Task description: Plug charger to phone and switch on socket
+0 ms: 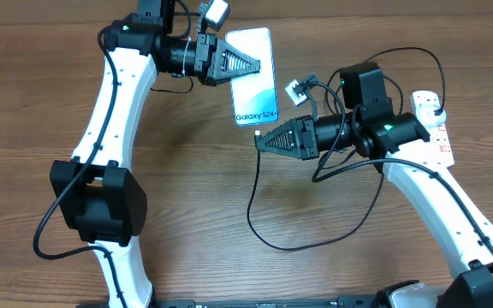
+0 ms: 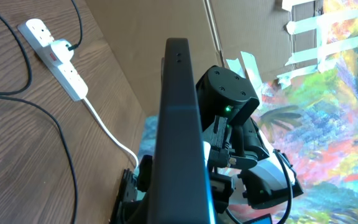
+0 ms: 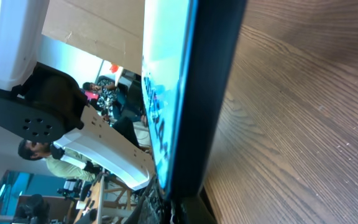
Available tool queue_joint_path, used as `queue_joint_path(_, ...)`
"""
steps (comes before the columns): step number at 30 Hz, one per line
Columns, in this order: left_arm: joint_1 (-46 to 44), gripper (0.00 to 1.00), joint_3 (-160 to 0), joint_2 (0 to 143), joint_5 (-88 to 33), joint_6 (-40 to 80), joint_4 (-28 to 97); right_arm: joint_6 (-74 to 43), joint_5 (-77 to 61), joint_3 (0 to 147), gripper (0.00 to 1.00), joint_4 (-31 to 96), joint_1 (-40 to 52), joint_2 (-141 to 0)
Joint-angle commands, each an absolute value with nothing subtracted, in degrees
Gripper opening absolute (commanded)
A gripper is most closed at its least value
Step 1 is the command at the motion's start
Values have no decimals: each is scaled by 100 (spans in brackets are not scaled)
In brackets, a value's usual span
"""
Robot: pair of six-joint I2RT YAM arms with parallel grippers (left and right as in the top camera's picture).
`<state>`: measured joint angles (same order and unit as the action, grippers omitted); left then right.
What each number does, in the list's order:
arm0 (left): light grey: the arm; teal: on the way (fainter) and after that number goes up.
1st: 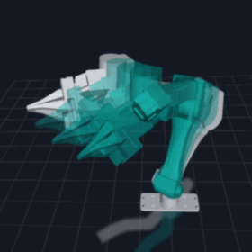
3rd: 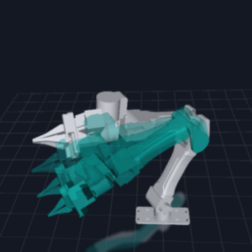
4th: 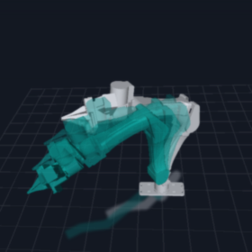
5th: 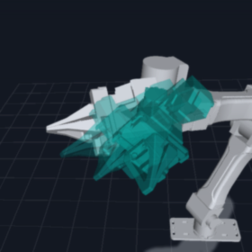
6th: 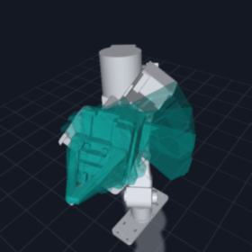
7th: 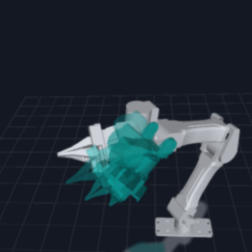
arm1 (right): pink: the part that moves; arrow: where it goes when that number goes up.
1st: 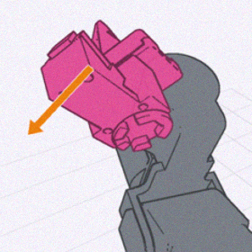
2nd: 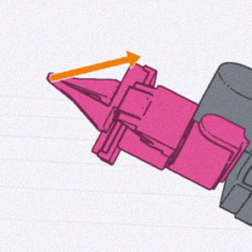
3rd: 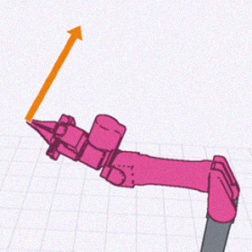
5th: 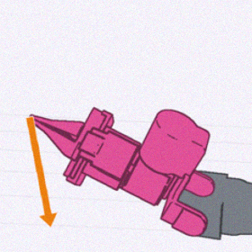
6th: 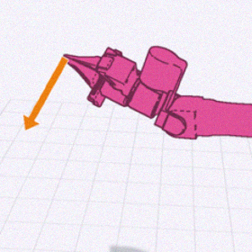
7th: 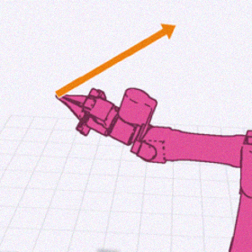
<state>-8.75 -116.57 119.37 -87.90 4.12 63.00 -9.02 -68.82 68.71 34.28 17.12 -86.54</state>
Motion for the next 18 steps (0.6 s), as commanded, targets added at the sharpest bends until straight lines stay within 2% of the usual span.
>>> queue_joint_path(1, -871, 4, -11789, 11762, -9067, 338, 6318, -891, -6980, 6849, 4, 3361, 1555, -8630)
queue_joint_path(18, -945, 4, -11786, 11762, -8952, 207, 6313, -888, -7089, 6849, 4, 3343, 1461, -8632)
